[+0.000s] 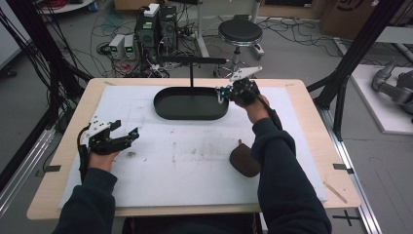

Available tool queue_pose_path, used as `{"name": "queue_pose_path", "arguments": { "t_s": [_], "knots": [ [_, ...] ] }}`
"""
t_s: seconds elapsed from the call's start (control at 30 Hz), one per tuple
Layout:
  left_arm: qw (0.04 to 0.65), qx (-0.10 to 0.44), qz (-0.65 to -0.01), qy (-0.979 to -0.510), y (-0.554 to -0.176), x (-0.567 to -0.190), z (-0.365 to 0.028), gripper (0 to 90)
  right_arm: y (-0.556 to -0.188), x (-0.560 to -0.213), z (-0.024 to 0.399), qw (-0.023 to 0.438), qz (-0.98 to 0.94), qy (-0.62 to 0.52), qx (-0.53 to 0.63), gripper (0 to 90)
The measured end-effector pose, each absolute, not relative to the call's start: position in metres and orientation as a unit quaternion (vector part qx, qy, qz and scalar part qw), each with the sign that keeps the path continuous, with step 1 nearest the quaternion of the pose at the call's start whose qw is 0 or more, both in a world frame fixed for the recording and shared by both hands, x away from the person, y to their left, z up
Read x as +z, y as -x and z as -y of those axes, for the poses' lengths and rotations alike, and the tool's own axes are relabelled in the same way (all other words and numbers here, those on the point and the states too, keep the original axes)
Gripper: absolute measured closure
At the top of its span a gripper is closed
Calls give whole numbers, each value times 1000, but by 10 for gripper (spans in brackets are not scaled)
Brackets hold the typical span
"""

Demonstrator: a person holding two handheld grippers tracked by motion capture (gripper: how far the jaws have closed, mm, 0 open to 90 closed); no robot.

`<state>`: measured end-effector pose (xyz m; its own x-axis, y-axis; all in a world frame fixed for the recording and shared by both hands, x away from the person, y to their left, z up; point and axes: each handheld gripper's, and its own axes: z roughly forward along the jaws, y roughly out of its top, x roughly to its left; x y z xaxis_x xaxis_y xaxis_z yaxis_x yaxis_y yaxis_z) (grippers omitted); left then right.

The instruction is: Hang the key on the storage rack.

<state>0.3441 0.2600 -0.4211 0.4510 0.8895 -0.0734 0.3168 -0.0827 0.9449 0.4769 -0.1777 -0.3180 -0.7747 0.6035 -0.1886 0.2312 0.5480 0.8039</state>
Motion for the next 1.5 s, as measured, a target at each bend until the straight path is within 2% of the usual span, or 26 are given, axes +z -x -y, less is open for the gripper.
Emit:
{"name": "queue_pose_path", "arguments": {
  "t_s": [0.4, 0.9, 1.0, 1.07, 1.17, 1.23, 1.5],
  "knots": [
    [513, 278, -445, -679, -344, -422, -261, 224, -526, -301, 171, 276, -827, -261, 415, 900],
    [512, 278, -446, -679, -344, -423, -262, 225, -547, -311, 172, 284, -800, -317, 422, 892],
    [511, 278, -445, -681, -344, -423, -261, 224, -548, -313, 171, 296, -787, -338, 423, 835],
    [510, 279, -446, -681, -343, -423, -262, 225, -550, -314, 173, 298, -779, -356, 420, 711],
    [510, 279, -446, -681, -344, -423, -262, 225, -549, -315, 179, 286, -772, -371, 429, 673],
    [510, 279, -446, -680, -344, -423, -263, 225, -541, -314, 187, 302, -769, -366, 428, 608],
    [507, 280, -446, -683, -344, -423, -261, 227, -532, -310, 208, 295, -777, -355, 428, 599]
  ]
}}
